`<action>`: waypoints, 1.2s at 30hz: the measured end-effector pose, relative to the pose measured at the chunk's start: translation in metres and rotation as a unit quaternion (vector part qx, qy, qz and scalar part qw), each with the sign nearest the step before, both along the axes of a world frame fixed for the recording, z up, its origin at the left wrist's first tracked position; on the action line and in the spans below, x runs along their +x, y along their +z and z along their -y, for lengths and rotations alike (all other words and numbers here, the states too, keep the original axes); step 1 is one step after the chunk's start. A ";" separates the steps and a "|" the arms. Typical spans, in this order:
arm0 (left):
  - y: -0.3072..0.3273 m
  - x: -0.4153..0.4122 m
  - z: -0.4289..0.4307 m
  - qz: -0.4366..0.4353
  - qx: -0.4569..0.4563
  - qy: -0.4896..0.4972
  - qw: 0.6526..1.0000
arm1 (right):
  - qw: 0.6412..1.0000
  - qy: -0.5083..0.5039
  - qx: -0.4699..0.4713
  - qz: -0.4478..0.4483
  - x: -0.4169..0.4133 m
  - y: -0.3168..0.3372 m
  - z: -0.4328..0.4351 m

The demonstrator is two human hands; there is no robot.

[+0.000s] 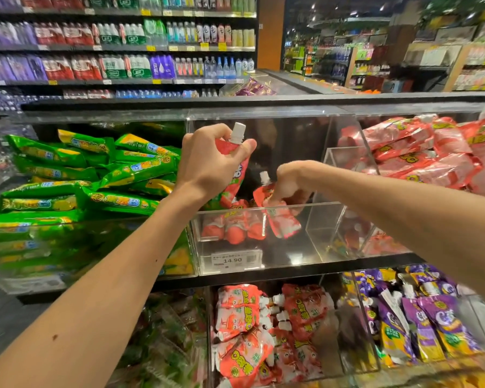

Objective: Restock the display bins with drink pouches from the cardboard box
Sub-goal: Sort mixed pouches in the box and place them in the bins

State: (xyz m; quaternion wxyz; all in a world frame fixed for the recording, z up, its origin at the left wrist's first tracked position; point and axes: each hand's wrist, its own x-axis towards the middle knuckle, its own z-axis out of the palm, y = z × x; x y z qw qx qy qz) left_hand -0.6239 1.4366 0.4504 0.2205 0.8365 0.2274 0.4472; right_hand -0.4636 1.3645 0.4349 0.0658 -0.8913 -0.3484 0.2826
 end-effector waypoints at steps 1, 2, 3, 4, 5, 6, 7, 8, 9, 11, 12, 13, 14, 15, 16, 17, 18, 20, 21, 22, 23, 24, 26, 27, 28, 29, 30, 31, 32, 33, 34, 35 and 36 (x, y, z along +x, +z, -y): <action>0.000 0.000 0.001 -0.002 0.003 0.000 1.000 | 0.999 -0.005 -0.034 -0.009 0.004 -0.002 -0.007; 0.000 0.000 0.002 -0.002 0.008 -0.001 1.000 | 0.999 -0.012 -0.052 -0.007 0.007 -0.005 -0.014; -0.001 -0.001 0.001 0.000 0.013 -0.004 1.000 | 0.998 -0.019 -0.067 -0.004 0.011 -0.008 -0.021; -0.002 -0.002 0.000 0.002 0.018 -0.009 1.000 | 0.996 -0.025 -0.080 -0.003 0.014 -0.012 -0.027; -0.003 -0.003 -0.001 0.001 0.024 -0.012 1.000 | 0.995 -0.031 -0.094 0.001 0.017 -0.015 -0.032; -0.004 -0.004 -0.002 0.000 0.029 -0.015 0.999 | 0.994 -0.033 -0.102 0.007 0.021 -0.019 -0.035; -0.004 -0.004 -0.003 0.000 0.033 -0.019 0.999 | 0.994 -0.035 -0.104 0.016 0.023 -0.022 -0.037; -0.005 -0.004 -0.004 0.001 0.036 -0.022 0.999 | 0.994 -0.037 -0.103 0.020 0.024 -0.024 -0.038; -0.005 -0.004 -0.004 0.003 0.038 -0.024 0.999 | 0.994 -0.038 -0.102 0.023 0.026 -0.026 -0.039; -0.004 -0.002 -0.006 0.006 0.038 -0.021 0.999 | 0.994 -0.030 -0.099 0.025 0.025 -0.026 -0.040; -0.004 -0.001 -0.006 0.008 0.039 -0.017 0.999 | 0.995 -0.027 -0.095 0.019 0.024 -0.026 -0.040; -0.004 -0.001 -0.006 0.011 0.039 -0.013 0.999 | 0.995 -0.023 -0.095 0.010 0.021 -0.025 -0.040; -0.004 0.000 -0.005 0.013 0.038 -0.012 0.999 | 0.995 -0.017 -0.095 0.006 0.017 -0.023 -0.038; -0.004 0.000 -0.005 0.013 0.036 -0.014 0.999 | 0.995 0.000 -0.091 0.027 0.014 -0.019 -0.035; -0.003 0.000 -0.003 0.012 0.033 -0.017 0.999 | 0.994 0.021 -0.081 0.074 0.010 -0.014 -0.031; -0.003 0.000 -0.002 0.011 0.030 -0.017 0.999 | 0.988 0.044 -0.058 0.137 0.005 -0.005 -0.026; -0.003 0.000 -0.001 0.011 0.027 -0.017 0.999 | 0.982 0.053 -0.020 0.180 0.002 0.003 -0.020; -0.001 0.001 0.001 0.015 0.021 -0.022 0.999 | 0.984 0.034 0.105 0.142 -0.001 0.018 -0.007; 0.000 0.001 0.001 0.021 0.012 -0.028 0.999 | 0.979 0.036 0.187 0.078 -0.006 0.027 0.003; 0.001 0.001 0.001 0.032 -0.004 -0.035 0.999 | 0.965 0.042 0.260 -0.002 -0.015 0.036 0.017; 0.002 0.000 0.002 0.050 -0.034 -0.048 0.997 | 0.943 0.059 0.317 -0.086 -0.025 0.044 0.034; 0.005 0.000 0.004 0.077 -0.081 -0.069 0.991 | 0.923 0.083 0.347 -0.144 -0.035 0.052 0.052; 0.014 0.002 0.017 0.143 -0.192 -0.124 0.963 | 0.908 0.114 0.362 -0.179 -0.054 0.061 0.082; 0.022 0.004 0.029 0.158 -0.232 -0.150 0.948 | 0.902 0.112 0.381 -0.168 -0.060 0.063 0.094; 0.032 0.006 0.043 0.163 -0.260 -0.181 0.934 | 0.890 0.102 0.414 -0.160 -0.063 0.064 0.104; 0.043 0.008 0.060 0.169 -0.286 -0.215 0.918 | 0.871 0.086 0.456 -0.161 -0.064 0.065 0.114; 0.053 0.009 0.077 0.176 -0.314 -0.247 0.900 | 0.850 0.073 0.494 -0.169 -0.065 0.068 0.125; 0.061 0.010 0.093 0.177 -0.337 -0.276 0.882 | 0.831 0.065 0.523 -0.177 -0.063 0.071 0.137; 0.066 0.011 0.108 0.170 -0.349 -0.304 0.870 | 0.813 0.064 0.548 -0.185 -0.060 0.075 0.152; 0.068 0.013 0.123 0.155 -0.352 -0.327 0.863 | 0.796 0.062 0.569 -0.194 -0.055 0.077 0.167; 0.068 0.016 0.139 0.135 -0.351 -0.338 0.863 | 0.784 0.059 0.585 -0.199 -0.048 0.078 0.184; 0.064 0.020 0.156 0.117 -0.350 -0.331 0.868 | 0.778 0.055 0.593 -0.200 -0.040 0.076 0.202; 0.059 0.026 0.174 0.100 -0.352 -0.314 0.876 | 0.778 0.051 0.596 -0.191 -0.029 0.072 0.219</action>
